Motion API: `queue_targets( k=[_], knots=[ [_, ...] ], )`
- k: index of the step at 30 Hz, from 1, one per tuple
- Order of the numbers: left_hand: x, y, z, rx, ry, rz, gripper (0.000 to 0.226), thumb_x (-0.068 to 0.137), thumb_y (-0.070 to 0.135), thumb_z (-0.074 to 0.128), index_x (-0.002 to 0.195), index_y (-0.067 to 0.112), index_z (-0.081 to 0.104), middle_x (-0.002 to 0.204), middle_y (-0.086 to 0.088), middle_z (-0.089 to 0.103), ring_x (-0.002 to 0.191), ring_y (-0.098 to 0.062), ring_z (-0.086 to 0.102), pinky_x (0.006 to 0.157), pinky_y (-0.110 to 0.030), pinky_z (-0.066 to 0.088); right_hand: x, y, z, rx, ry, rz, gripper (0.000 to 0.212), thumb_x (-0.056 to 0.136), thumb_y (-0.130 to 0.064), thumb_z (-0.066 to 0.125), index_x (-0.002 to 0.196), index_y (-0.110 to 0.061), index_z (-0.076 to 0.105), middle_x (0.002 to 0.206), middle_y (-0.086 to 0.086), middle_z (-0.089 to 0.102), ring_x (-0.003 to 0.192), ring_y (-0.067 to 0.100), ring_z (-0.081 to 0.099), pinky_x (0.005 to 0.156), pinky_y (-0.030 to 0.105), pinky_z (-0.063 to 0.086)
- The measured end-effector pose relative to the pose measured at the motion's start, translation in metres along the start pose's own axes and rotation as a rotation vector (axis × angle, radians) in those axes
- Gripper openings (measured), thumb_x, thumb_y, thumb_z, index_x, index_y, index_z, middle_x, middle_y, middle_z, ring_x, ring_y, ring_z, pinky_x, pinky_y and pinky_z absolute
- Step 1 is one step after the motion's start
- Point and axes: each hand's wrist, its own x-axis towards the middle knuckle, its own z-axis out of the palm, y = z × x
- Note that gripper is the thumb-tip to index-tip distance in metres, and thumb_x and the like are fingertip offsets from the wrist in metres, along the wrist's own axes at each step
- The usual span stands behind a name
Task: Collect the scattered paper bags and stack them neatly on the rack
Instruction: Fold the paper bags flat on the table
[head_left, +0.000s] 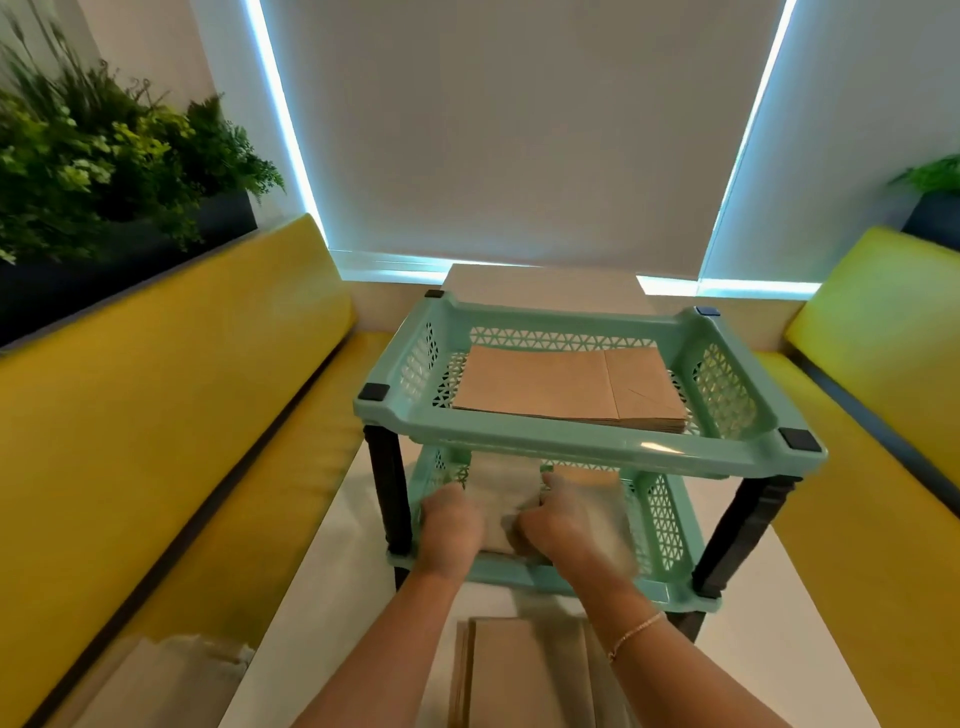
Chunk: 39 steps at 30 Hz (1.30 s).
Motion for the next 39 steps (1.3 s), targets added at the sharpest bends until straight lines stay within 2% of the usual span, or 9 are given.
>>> queue_targets(
  k=[4,8,20,23,27,30,32,36,39],
  knots=[
    [-0.001,0.001,0.006,0.066,-0.023,-0.014,0.026,0.094,0.005,0.044,0.114,-0.005,0.056,0.115,-0.02,0.06,0.108,-0.032,0.057,0.075,-0.025,0.04,-0.002,0.0,0.002,-0.107,-0.009,-0.028,0.067,0.083,-0.007,0.062,0.142,-0.009,0.03,0.114,0.01,0.06,0.108,0.021,0.055,0.088,0.025,0.041],
    [0.004,0.003,0.009,0.276,-0.106,-0.085,0.027,0.097,0.014,0.045,0.119,0.002,0.057,0.122,-0.014,0.059,0.114,-0.025,0.056,0.089,-0.026,0.045,-0.005,0.001,0.007,-0.185,-0.016,-0.043,0.065,0.085,-0.006,0.059,0.143,-0.009,0.028,0.121,0.012,0.057,0.115,0.024,0.053,0.093,0.028,0.042],
    [0.009,-0.003,0.015,0.349,-0.123,-0.073,0.027,0.095,0.013,0.048,0.119,0.004,0.056,0.122,-0.015,0.057,0.114,-0.027,0.055,0.09,-0.031,0.047,-0.005,0.0,0.014,-0.263,0.004,-0.05,0.048,0.085,-0.012,0.061,0.129,-0.006,0.042,0.117,0.012,0.059,0.11,0.025,0.055,0.092,0.029,0.043],
    [0.001,-0.006,0.015,0.279,-0.012,0.037,0.028,0.092,0.017,0.053,0.119,0.007,0.054,0.12,-0.013,0.058,0.114,-0.026,0.052,0.09,-0.035,0.048,-0.014,-0.001,0.009,-0.274,0.015,-0.08,0.054,0.085,-0.012,0.06,0.134,-0.006,0.037,0.118,0.013,0.058,0.11,0.025,0.056,0.09,0.028,0.045],
    [-0.032,-0.012,0.01,0.112,0.09,0.237,0.037,0.093,0.021,0.055,0.129,0.013,0.051,0.126,-0.005,0.056,0.118,-0.019,0.05,0.094,-0.027,0.044,-0.044,0.009,-0.008,-0.285,0.074,-0.196,0.052,0.087,-0.008,0.059,0.135,-0.01,0.04,0.118,0.008,0.06,0.102,0.018,0.058,0.082,0.022,0.046],
    [-0.065,-0.019,0.011,0.058,0.028,0.3,0.03,0.094,0.025,0.054,0.123,0.018,0.056,0.12,0.002,0.06,0.107,-0.01,0.057,0.086,-0.019,0.043,-0.075,0.027,-0.024,-0.226,0.109,-0.192,0.053,0.087,-0.01,0.061,0.136,-0.012,0.041,0.121,0.008,0.06,0.095,0.014,0.056,0.077,0.019,0.047],
    [-0.084,-0.027,0.013,0.091,-0.036,0.332,0.024,0.094,0.027,0.054,0.116,0.02,0.06,0.113,0.005,0.064,0.099,-0.008,0.059,0.081,-0.018,0.046,-0.092,0.044,-0.03,-0.249,0.156,-0.19,0.054,0.086,-0.01,0.062,0.137,-0.01,0.043,0.123,0.01,0.06,0.105,0.018,0.059,0.089,0.025,0.047],
    [-0.111,-0.049,0.021,0.226,-0.17,0.326,0.027,0.091,0.02,0.054,0.117,0.021,0.062,0.119,0.001,0.062,0.106,-0.013,0.058,0.087,-0.022,0.045,-0.123,0.081,-0.039,-0.31,0.264,-0.093,0.048,0.086,-0.01,0.056,0.134,-0.01,0.048,0.121,0.01,0.061,0.11,0.023,0.057,0.09,0.027,0.044],
    [-0.123,-0.062,0.025,0.331,-0.251,0.276,0.029,0.091,0.019,0.052,0.119,0.017,0.061,0.121,-0.004,0.059,0.108,-0.019,0.057,0.088,-0.025,0.045,-0.135,0.104,-0.038,-0.377,0.242,0.043,0.037,0.086,-0.019,0.055,0.122,-0.01,0.055,0.114,0.01,0.061,0.101,0.024,0.056,0.081,0.03,0.046]
  ],
)
